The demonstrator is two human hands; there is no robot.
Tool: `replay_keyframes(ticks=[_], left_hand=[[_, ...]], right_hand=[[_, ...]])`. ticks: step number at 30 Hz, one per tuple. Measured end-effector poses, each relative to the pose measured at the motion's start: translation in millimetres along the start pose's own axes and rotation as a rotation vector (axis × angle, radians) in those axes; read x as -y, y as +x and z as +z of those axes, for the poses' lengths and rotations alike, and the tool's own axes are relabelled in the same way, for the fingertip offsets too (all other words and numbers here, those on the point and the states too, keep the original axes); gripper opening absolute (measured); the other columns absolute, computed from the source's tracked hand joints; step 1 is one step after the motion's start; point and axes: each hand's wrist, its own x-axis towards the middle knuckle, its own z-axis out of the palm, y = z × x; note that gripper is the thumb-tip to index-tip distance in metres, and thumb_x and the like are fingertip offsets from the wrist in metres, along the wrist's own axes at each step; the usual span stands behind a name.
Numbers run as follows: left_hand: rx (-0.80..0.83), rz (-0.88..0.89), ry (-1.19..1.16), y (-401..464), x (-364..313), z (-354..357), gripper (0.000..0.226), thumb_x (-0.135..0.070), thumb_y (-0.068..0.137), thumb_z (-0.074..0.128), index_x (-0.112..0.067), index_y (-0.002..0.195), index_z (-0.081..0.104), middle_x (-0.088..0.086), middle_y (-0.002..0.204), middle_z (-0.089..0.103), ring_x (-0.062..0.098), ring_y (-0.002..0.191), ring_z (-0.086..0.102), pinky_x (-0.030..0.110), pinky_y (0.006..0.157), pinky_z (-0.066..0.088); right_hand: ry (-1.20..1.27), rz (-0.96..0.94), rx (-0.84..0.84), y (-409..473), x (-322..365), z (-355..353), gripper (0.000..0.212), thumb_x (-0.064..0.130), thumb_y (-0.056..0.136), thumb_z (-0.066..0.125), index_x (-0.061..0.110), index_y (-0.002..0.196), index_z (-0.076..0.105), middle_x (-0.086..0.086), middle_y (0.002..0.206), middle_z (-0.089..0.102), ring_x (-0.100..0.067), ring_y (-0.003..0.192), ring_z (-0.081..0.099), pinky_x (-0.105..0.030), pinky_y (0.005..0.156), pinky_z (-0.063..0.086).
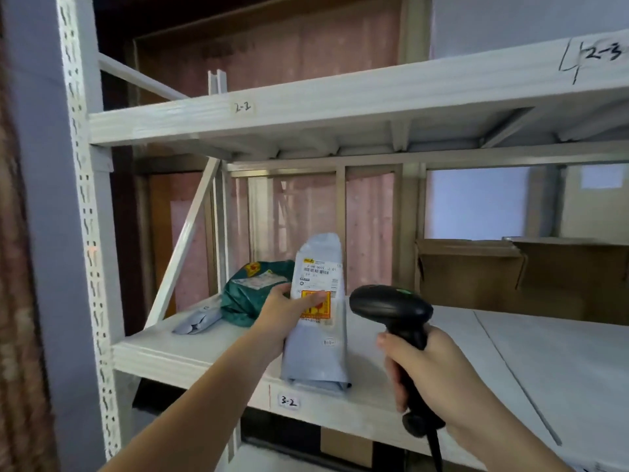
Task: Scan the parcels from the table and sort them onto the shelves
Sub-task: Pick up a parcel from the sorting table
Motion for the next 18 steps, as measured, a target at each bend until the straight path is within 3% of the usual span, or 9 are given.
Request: replay_keyframes(ticks=[4, 7, 9, 12, 14, 16, 18], left_hand=[[-0.075, 0.040, 0.151, 51.1, -1.7, 0.0, 0.075, -0.036, 0.079, 0.092, -0.013, 0.138, 0.052, 0.004, 0.117, 0.076, 0.026, 0.101, 0.076, 0.046, 0.088, 0.063], [-0.071, 0.120, 0.347, 80.4, -7.2, 3.8, 0.058, -0.036, 0.091, 0.081, -0.012, 0.137, 0.056, 0.002, 0.125, 0.071, 0.021, 0.105, 0.069, 0.032, 0.081, 0.053], [-0.068, 0.161, 0.515, 96.2, -9.8, 6.9, 0.050, -0.032, 0.097, 0.075, -0.010, 0.138, 0.058, 0.007, 0.130, 0.069, 0.023, 0.103, 0.064, 0.033, 0.080, 0.047], [-0.077, 0.176, 0.672, 116.1, -6.2, 13.1, 0.056, -0.029, 0.101, 0.068, -0.007, 0.148, 0.045, 0.016, 0.139, 0.060, 0.034, 0.119, 0.060, 0.040, 0.091, 0.048], [-0.061, 0.160, 0.785, 124.8, -2.0, 16.6, 0.055, -0.026, 0.104, 0.063, -0.005, 0.147, 0.036, 0.021, 0.137, 0.058, 0.040, 0.122, 0.059, 0.041, 0.087, 0.045], [-0.027, 0.145, 0.914, 129.1, 1.0, 16.9, 0.057, -0.022, 0.107, 0.057, -0.001, 0.149, 0.025, 0.024, 0.136, 0.058, 0.041, 0.121, 0.060, 0.040, 0.083, 0.043], [0.012, 0.159, 1.056, 133.8, 4.0, 15.1, 0.062, -0.017, 0.108, 0.052, 0.003, 0.153, 0.016, 0.025, 0.142, 0.053, 0.040, 0.127, 0.057, 0.041, 0.092, 0.046]], right_hand=[[-0.001, -0.021, -0.032, 17.4, 11.0, 3.0, 0.028, 0.025, 0.095, 0.063, 0.006, 0.076, 0.056, -0.015, 0.056, 0.054, -0.029, 0.050, 0.052, -0.042, 0.062, 0.050], [-0.007, -0.032, -0.059, 25.5, 15.9, 8.6, 0.028, 0.023, 0.095, 0.062, 0.000, 0.081, 0.056, -0.015, 0.058, 0.055, -0.030, 0.050, 0.052, -0.040, 0.061, 0.050], [-0.017, -0.024, -0.086, 28.7, 16.3, 12.6, 0.029, 0.022, 0.095, 0.062, -0.005, 0.087, 0.055, -0.017, 0.060, 0.055, -0.031, 0.050, 0.052, -0.042, 0.062, 0.050], [-0.026, 0.022, -0.101, 31.7, 14.9, 20.5, 0.027, 0.022, 0.095, 0.063, -0.003, 0.086, 0.057, -0.015, 0.059, 0.056, -0.031, 0.050, 0.052, -0.041, 0.062, 0.051], [-0.044, 0.060, -0.115, 32.9, 13.7, 26.5, 0.024, 0.022, 0.095, 0.062, 0.002, 0.084, 0.058, -0.012, 0.057, 0.056, -0.030, 0.051, 0.053, -0.040, 0.061, 0.052], [-0.056, 0.086, -0.136, 33.9, 12.7, 32.3, 0.022, 0.023, 0.096, 0.062, 0.004, 0.085, 0.059, -0.011, 0.057, 0.057, -0.030, 0.051, 0.053, -0.040, 0.063, 0.053], [-0.060, 0.096, -0.160, 34.6, 13.3, 37.7, 0.024, 0.024, 0.095, 0.062, 0.001, 0.087, 0.059, -0.012, 0.058, 0.057, -0.029, 0.051, 0.053, -0.041, 0.064, 0.054]])
